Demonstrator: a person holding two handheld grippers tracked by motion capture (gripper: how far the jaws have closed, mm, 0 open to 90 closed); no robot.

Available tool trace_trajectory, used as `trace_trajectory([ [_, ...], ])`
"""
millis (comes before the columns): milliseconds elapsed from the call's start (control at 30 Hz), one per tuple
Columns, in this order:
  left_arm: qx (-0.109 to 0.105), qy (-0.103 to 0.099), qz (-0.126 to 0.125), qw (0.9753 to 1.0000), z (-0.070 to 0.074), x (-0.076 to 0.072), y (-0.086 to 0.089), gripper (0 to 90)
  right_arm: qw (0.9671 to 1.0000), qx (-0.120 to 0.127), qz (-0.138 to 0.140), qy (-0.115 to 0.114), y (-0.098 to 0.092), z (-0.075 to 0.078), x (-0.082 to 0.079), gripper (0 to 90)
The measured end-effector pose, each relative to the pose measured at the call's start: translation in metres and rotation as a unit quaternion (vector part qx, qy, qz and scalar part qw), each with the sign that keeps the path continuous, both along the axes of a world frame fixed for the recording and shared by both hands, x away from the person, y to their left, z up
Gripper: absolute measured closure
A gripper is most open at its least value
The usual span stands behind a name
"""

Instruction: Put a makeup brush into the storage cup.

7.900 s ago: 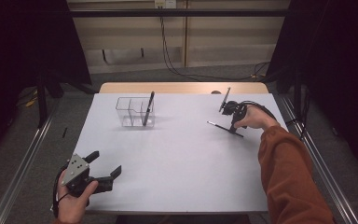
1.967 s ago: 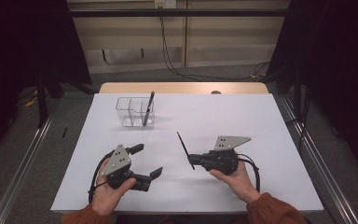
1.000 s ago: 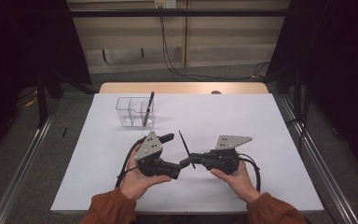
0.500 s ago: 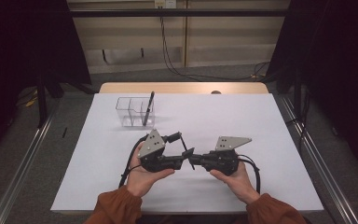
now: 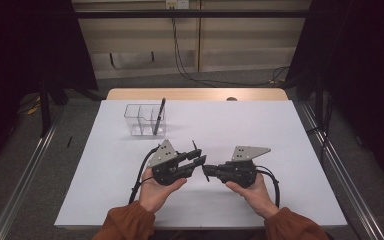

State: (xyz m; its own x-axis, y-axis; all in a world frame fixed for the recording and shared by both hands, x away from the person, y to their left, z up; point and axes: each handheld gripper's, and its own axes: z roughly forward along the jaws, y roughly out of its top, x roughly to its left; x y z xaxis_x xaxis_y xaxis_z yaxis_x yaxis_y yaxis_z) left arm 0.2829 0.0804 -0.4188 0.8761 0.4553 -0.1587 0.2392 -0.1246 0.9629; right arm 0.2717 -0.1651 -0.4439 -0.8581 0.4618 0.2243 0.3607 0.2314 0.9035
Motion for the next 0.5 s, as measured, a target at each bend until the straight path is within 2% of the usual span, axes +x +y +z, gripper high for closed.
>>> trace_trajectory([
  [100,-0.001,0.008,0.003,1.0,-0.0004,0.0016,0.0022,78.2,1.0,-0.001,0.0,0.003,0.0005,-0.0005,0.0,86.8],
  [367,-0.001,0.011,-0.003,0.9999,-0.0013,0.0019,0.0017,80.1,1.0,-0.002,0.001,0.006,0.002,-0.0021,-0.0002,86.8],
  [500,0.006,0.015,-0.006,0.9999,-0.0002,0.0017,0.0007,81.2,1.0,-0.002,0.003,0.007,0.0023,-0.0034,0.0004,86.6],
])
